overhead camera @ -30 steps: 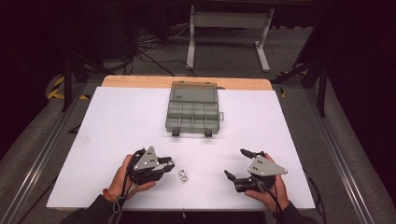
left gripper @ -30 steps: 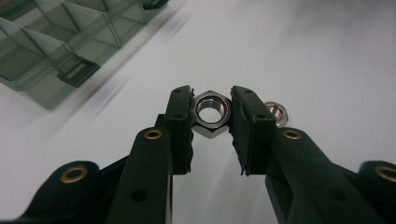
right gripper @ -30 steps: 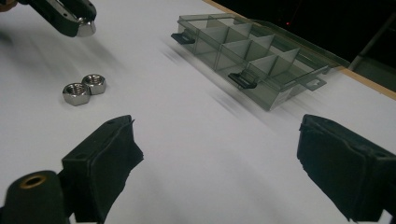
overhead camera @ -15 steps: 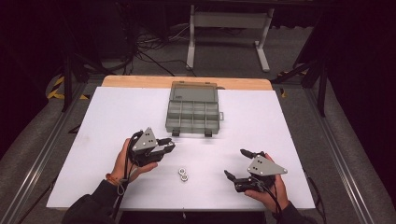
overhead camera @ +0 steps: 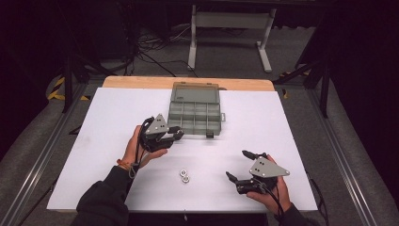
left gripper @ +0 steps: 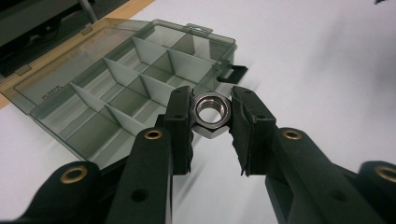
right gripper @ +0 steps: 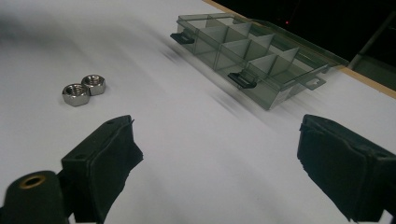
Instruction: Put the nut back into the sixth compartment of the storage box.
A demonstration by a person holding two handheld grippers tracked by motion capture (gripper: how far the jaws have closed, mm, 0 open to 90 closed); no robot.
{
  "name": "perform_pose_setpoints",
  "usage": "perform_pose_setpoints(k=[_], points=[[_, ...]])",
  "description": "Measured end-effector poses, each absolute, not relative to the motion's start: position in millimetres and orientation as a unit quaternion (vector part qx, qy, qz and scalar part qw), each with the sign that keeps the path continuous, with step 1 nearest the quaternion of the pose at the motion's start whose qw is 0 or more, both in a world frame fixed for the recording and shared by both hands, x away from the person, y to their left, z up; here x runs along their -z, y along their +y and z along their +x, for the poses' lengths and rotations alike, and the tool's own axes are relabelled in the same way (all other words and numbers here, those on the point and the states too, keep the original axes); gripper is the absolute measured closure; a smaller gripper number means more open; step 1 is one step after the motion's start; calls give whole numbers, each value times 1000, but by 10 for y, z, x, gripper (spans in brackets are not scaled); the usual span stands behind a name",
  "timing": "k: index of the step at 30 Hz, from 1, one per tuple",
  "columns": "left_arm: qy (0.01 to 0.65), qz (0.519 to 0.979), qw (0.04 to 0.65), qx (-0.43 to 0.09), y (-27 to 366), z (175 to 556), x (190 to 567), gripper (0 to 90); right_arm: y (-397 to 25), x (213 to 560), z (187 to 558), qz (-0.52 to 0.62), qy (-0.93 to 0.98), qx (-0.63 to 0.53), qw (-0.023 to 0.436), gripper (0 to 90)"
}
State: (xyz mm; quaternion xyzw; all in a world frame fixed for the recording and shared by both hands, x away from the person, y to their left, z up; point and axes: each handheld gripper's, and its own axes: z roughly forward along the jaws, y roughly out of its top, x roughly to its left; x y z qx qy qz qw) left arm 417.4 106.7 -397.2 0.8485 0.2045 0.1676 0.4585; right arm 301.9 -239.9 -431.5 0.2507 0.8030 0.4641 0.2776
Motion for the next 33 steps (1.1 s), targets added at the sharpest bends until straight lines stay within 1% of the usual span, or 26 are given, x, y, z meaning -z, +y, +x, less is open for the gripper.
perform_pose_setpoints(k=[14,24,33], points=[[230,851,440,-169,796,4603,4002,698,-2442,4316,3019,253,799,-471,275,109],[251,852,426,-170,718,4802,4101,698,-2419,4317,3016,250,800,-469,276,109],[278,851,413,-166,731,4939,4249,698,-2421,4327,3026,253,801,-467,276,109]])
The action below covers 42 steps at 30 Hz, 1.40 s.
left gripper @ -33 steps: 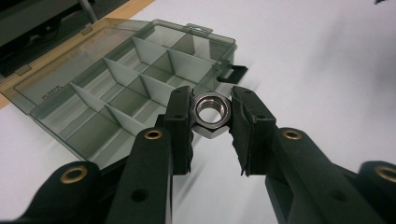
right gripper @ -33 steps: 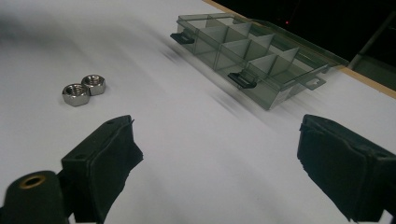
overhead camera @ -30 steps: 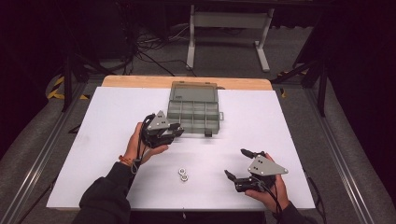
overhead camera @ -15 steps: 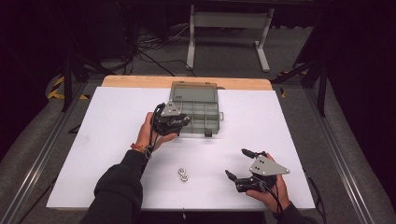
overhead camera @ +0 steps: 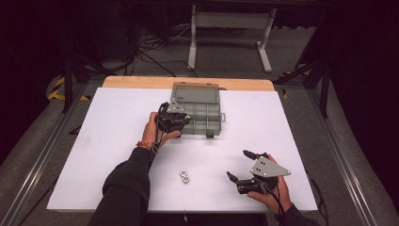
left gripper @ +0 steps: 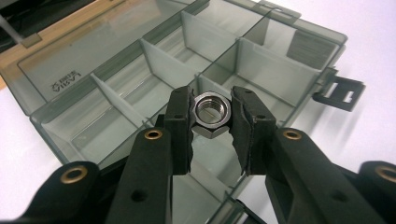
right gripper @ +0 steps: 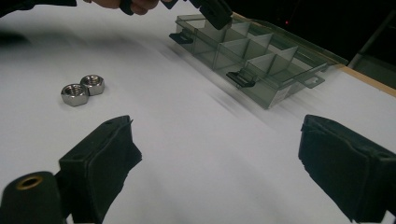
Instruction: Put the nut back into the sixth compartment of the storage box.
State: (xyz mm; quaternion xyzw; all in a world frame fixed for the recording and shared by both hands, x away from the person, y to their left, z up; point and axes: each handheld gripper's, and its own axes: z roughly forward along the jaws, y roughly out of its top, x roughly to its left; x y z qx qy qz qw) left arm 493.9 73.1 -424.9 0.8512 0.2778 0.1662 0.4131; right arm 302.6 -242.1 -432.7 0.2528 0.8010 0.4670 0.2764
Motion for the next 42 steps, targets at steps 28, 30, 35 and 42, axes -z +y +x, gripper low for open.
perform_pose_setpoints(k=[28,30,35,42], points=[[278,857,400,-171,666,4928,4282,679,-2431,4332,3022,253,801,-464,281,110],[270,857,403,-173,681,4884,4246,675,-2435,4331,3022,253,801,-464,282,110],[247,859,407,-186,762,4730,4128,661,-2442,4330,3022,256,799,-466,281,110],[223,855,425,-197,919,4443,4049,610,-2436,4336,3031,259,799,-465,280,111]])
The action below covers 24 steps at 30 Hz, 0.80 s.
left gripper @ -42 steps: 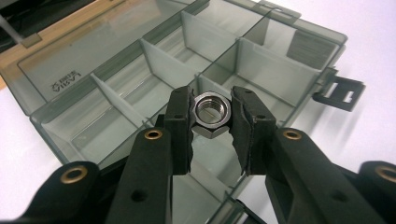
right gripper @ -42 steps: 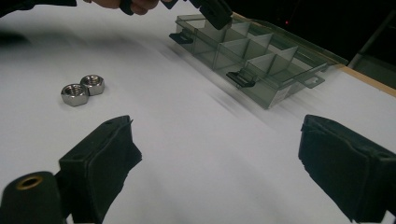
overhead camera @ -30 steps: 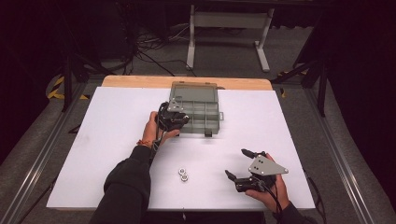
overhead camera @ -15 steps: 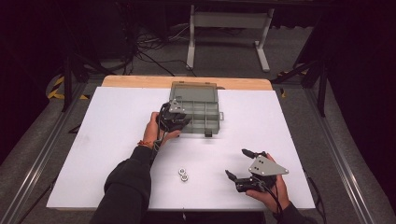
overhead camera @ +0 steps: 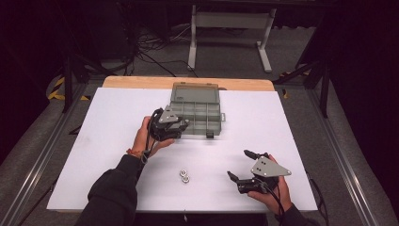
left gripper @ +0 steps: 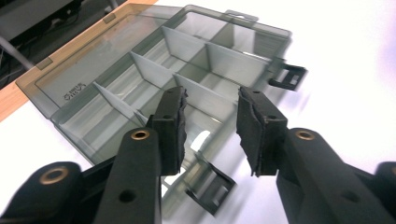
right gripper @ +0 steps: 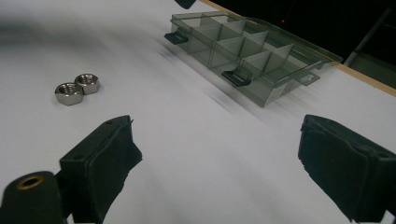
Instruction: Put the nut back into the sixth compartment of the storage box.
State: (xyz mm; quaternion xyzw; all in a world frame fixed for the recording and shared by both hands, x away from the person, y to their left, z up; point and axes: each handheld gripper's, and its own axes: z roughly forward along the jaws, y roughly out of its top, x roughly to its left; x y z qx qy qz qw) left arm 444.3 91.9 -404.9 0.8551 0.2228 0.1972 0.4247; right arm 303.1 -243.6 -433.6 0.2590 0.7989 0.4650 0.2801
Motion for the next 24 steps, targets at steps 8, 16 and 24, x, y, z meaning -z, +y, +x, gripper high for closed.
perform_pose_setpoints(k=[8,16,24], points=[[202,852,439,-200,1057,4127,4080,556,-2430,4355,3049,263,800,-462,277,112],[187,852,449,-195,1192,3824,4196,413,-2418,4368,3052,261,803,-459,276,113],[189,866,428,-178,1260,3656,4373,125,-2405,4384,3059,262,806,-456,273,113]])
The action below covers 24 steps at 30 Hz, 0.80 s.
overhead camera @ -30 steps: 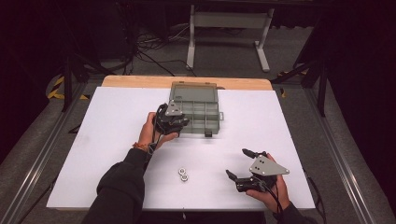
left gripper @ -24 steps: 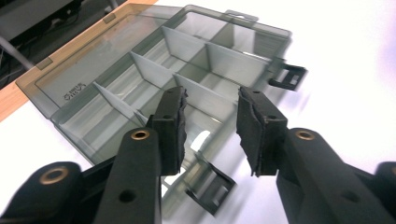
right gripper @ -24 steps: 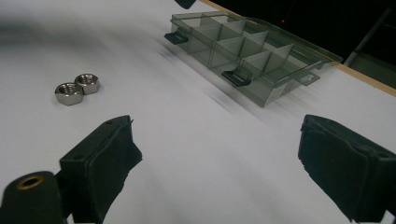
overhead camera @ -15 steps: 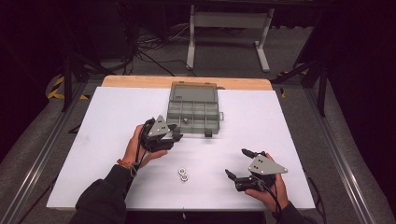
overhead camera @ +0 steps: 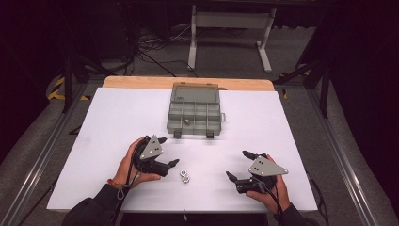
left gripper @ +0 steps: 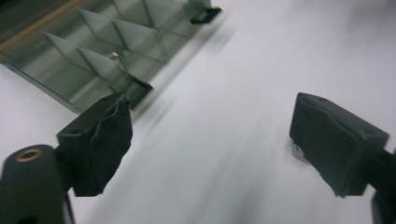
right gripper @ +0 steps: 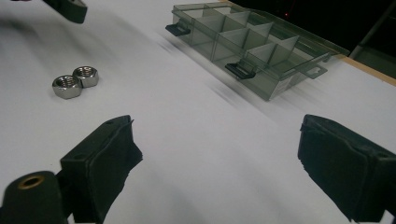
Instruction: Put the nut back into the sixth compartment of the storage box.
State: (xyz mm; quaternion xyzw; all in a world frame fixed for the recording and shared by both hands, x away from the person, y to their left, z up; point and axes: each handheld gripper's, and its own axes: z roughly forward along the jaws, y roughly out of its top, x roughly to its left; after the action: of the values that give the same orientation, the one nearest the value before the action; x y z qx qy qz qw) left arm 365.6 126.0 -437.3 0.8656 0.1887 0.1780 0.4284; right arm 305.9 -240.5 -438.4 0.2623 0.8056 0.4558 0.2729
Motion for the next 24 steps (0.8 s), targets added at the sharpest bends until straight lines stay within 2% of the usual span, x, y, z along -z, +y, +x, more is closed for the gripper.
perform_pose_setpoints(k=[3,9,24], points=[[180,877,413,-165,1223,3641,4448,91,-2395,4383,3053,260,807,-455,272,114],[176,887,406,-132,1137,3634,4542,90,-2389,4391,3050,259,808,-452,274,113],[178,898,383,-122,978,3663,4664,102,-2406,4379,3046,259,808,-453,274,113]])
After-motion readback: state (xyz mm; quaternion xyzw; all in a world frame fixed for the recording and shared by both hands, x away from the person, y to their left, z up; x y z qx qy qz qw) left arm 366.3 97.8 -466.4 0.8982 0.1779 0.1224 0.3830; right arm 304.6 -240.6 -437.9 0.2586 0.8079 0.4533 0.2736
